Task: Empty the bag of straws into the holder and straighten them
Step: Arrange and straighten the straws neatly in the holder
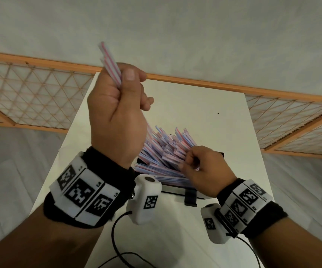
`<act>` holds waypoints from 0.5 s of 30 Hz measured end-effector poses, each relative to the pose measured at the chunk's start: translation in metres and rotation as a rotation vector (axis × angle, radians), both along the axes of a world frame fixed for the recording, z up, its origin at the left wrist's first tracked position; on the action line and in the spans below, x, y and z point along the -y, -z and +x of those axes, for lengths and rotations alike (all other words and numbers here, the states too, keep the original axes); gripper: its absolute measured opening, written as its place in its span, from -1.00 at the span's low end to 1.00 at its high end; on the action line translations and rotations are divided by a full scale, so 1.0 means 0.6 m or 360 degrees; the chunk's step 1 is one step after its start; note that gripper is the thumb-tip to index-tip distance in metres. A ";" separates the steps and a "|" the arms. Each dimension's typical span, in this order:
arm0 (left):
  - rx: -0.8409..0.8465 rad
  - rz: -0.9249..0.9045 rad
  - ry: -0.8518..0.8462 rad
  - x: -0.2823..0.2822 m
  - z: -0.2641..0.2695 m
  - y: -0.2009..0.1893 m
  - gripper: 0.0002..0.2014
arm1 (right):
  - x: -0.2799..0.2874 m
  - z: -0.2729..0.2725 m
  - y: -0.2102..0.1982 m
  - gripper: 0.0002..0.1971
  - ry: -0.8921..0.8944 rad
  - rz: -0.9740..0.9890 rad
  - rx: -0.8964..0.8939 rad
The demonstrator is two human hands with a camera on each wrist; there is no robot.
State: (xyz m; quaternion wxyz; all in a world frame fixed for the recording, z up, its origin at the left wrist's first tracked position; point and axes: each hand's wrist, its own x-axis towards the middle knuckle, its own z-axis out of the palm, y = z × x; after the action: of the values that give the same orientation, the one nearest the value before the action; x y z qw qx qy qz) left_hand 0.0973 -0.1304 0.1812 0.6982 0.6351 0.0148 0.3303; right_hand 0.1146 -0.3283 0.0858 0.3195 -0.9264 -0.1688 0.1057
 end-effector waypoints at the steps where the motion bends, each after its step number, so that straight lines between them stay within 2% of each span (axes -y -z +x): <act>1: 0.0012 -0.0121 0.0061 0.002 0.000 -0.007 -0.78 | 0.006 0.000 -0.008 -0.69 0.0020 -0.0004 0.0017; 4: -0.0051 -0.0472 0.0261 0.017 0.000 -0.017 -0.71 | 0.023 -0.001 -0.047 -0.71 0.0087 0.0178 0.0110; 6: -0.0092 -0.0632 0.0362 0.029 -0.002 -0.015 -0.69 | 0.020 -0.007 -0.083 -0.73 -0.0005 0.0459 0.0141; 7: -0.0105 -0.0690 0.0414 0.036 -0.003 -0.011 -0.68 | 0.012 -0.009 -0.097 -0.68 -0.0076 0.0535 0.0169; 9: -0.0167 -0.0788 0.0517 0.054 -0.008 -0.002 -0.68 | -0.010 -0.013 -0.106 -0.60 -0.0225 0.0496 0.0213; 12: -0.0312 -0.0773 0.0528 0.071 -0.015 0.007 -0.80 | -0.041 -0.016 -0.080 -0.89 -0.0321 0.0418 0.0283; 14: -0.0295 -0.0689 0.0366 0.055 -0.011 0.009 -0.91 | -0.036 -0.015 -0.052 -0.79 -0.0262 0.0300 0.0301; 15: -0.0260 -0.0673 0.0268 0.037 -0.007 0.011 -0.87 | -0.028 -0.017 -0.040 -0.72 -0.0244 0.0242 0.0298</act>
State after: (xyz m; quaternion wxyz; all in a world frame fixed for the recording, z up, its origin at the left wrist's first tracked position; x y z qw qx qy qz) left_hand 0.0929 -0.1523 0.1746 0.8372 0.4983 0.0870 0.2079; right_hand 0.1046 -0.3112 0.1096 0.3626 -0.8898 -0.2756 0.0298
